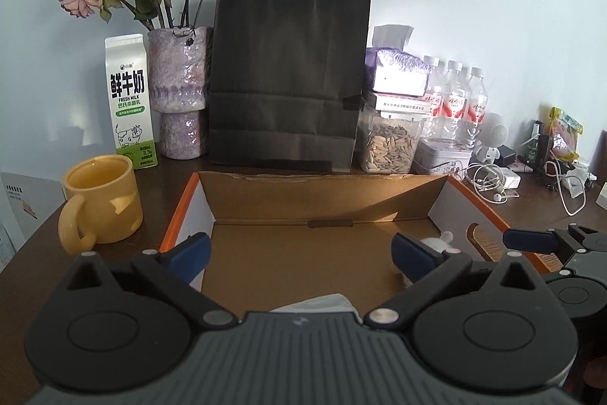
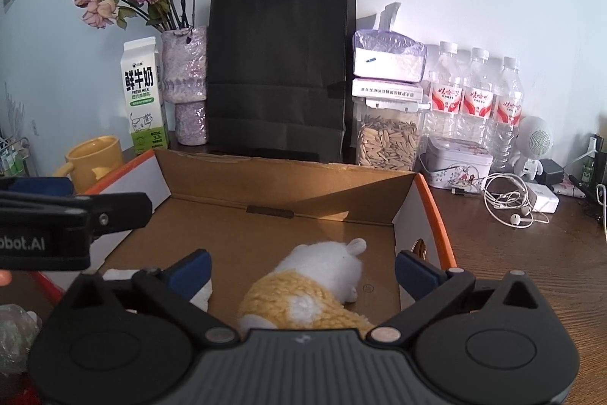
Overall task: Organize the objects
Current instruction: 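Withdraw both grippers from the box back over the table items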
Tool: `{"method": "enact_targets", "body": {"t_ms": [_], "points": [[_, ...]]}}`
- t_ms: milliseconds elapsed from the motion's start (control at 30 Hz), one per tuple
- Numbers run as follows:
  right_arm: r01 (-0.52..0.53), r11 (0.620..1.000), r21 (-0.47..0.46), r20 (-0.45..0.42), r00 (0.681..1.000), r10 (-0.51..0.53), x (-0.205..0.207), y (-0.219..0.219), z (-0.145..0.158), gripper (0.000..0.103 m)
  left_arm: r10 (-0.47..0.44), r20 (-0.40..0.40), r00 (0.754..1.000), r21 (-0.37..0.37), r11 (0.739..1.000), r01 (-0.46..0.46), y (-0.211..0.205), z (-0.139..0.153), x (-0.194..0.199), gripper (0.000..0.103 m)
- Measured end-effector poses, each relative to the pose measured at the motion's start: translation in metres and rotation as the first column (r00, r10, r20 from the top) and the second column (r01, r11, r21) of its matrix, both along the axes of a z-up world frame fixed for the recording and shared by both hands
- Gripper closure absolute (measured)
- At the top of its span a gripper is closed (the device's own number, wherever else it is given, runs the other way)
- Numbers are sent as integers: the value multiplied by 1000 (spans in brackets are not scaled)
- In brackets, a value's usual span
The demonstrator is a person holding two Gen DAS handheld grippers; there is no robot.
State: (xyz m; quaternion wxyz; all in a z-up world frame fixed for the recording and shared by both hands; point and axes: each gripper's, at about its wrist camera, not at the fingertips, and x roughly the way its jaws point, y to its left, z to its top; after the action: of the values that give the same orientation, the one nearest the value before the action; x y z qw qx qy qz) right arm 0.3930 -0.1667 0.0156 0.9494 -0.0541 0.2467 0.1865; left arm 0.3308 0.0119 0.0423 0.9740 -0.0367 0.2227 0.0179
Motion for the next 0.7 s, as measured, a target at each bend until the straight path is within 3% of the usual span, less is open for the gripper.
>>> {"method": "enact_targets", "body": {"t_ms": [333, 700], "points": [[-10, 1000, -5, 48, 999, 10, -33, -10, 20, 0, -21, 56, 998, -27, 999, 23, -2, 17, -43, 0], [-38, 999, -10, 82, 996, 39, -108, -31, 34, 0, -40, 82, 996, -26, 999, 43, -5, 28, -108, 0]]}}
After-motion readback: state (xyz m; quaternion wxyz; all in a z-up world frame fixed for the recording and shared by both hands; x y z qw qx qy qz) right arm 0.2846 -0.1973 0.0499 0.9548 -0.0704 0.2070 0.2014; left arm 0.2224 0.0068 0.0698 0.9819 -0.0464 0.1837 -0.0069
